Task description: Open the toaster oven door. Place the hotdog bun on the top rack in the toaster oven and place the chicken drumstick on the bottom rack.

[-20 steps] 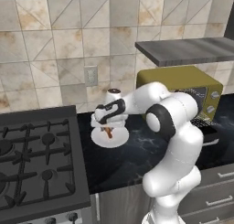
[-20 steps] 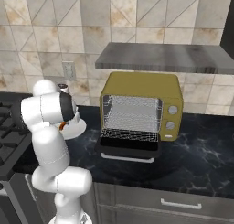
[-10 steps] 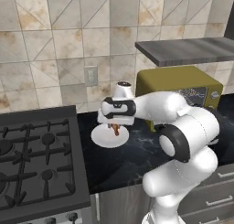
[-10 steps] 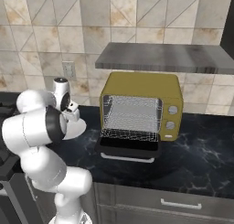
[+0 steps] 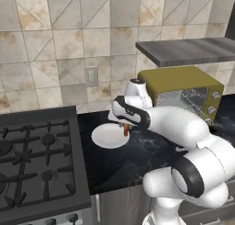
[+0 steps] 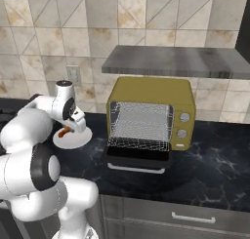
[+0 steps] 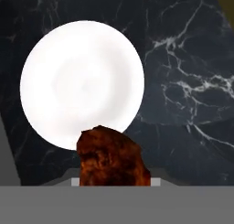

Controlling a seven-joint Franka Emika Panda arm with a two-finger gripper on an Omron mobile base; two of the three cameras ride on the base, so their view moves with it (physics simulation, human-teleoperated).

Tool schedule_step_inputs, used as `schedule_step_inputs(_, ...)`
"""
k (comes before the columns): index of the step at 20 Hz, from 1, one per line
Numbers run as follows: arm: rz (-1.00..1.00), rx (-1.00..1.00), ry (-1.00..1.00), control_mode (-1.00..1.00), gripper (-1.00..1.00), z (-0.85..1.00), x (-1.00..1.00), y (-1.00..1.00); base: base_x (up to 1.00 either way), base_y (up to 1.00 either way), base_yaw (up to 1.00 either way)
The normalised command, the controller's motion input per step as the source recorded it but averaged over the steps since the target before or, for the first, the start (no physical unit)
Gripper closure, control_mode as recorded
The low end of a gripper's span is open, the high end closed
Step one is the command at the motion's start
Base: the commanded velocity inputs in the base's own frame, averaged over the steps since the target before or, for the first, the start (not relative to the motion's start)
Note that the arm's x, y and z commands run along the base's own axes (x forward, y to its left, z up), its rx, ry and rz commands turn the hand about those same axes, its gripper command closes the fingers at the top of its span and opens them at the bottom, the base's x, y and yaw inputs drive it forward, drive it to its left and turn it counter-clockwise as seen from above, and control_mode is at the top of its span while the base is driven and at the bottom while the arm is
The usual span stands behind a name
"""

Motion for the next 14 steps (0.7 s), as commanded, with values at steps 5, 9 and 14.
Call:
schedule_step_inputs(5, -0.24, 0.0, 0.0, -1.0, 1.0, 0.2, -0.32, -0.43, 0.0, 0.0, 0.0)
schedule_step_inputs(9, -0.21, 0.0, 0.0, -1.0, 1.0, 0.17, -0.17, -0.55, 0.0, 0.0, 0.0)
schedule_step_inputs(14, -0.24, 0.0, 0.0, -1.0, 1.0, 0.16, -0.04, -0.6, 0.0, 0.0, 0.0)
